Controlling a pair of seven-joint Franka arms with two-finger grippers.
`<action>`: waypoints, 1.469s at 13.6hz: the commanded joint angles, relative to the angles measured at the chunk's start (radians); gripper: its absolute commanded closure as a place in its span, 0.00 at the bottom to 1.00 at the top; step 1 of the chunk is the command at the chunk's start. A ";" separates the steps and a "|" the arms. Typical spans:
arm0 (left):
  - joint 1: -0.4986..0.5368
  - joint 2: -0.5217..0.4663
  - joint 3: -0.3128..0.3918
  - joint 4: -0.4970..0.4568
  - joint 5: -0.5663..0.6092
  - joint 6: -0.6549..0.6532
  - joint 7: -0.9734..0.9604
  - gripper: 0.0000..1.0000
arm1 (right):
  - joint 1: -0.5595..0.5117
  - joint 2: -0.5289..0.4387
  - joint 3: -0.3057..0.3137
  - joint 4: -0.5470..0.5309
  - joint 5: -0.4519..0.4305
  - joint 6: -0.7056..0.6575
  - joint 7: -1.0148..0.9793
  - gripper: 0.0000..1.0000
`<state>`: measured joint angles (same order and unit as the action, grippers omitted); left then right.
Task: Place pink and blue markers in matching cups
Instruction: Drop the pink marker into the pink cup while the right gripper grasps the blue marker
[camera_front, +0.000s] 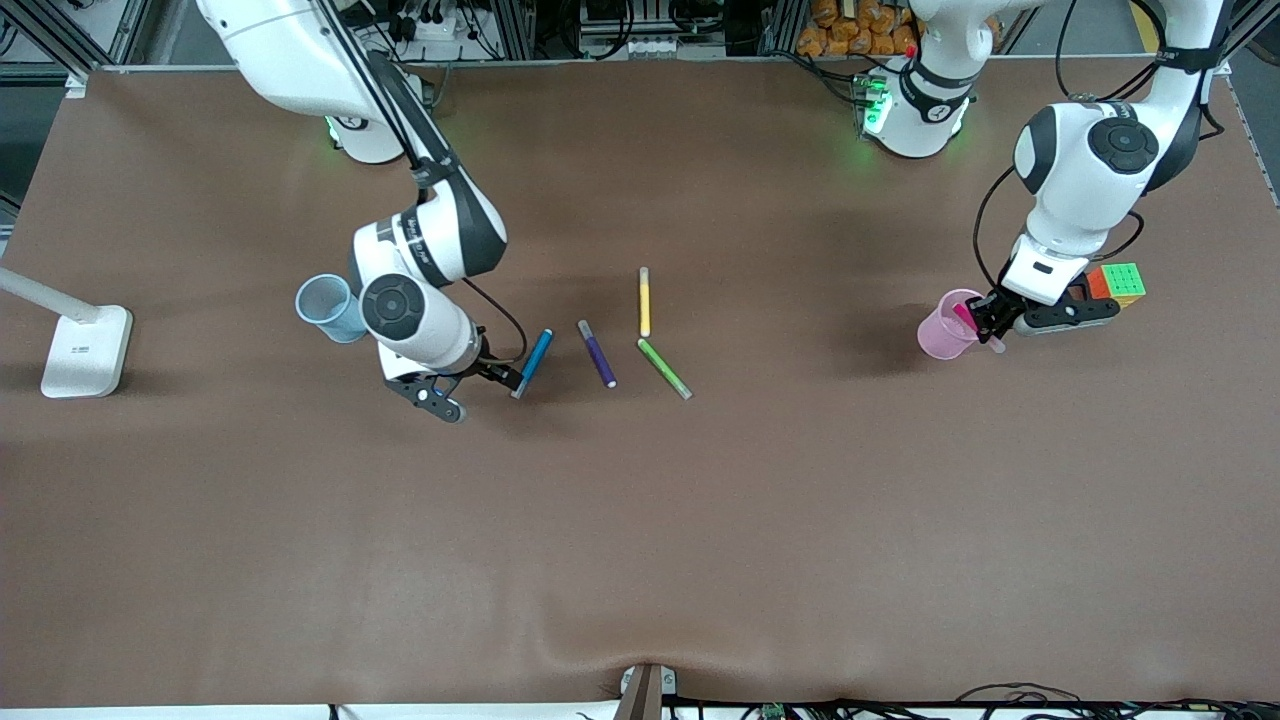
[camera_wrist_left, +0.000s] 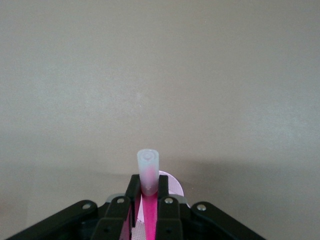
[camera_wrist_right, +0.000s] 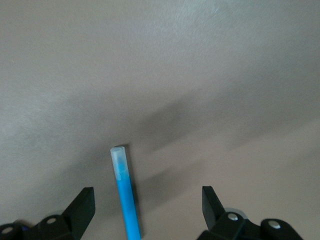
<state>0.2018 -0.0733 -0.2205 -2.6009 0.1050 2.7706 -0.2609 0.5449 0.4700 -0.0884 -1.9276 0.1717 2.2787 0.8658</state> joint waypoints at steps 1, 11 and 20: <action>0.013 -0.010 -0.017 -0.024 0.001 0.017 -0.014 1.00 | 0.024 0.039 -0.010 0.001 0.006 0.051 0.038 0.19; 0.008 -0.010 -0.017 0.013 0.002 0.009 0.003 0.00 | 0.050 0.102 -0.008 0.029 0.009 0.125 0.081 0.38; 0.008 -0.005 -0.017 0.457 -0.001 -0.614 0.121 0.00 | 0.098 0.148 -0.010 0.042 0.014 0.163 0.114 0.98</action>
<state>0.2021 -0.0796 -0.2277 -2.2507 0.1050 2.3129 -0.1858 0.6178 0.5942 -0.0884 -1.9070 0.1752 2.4374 0.9573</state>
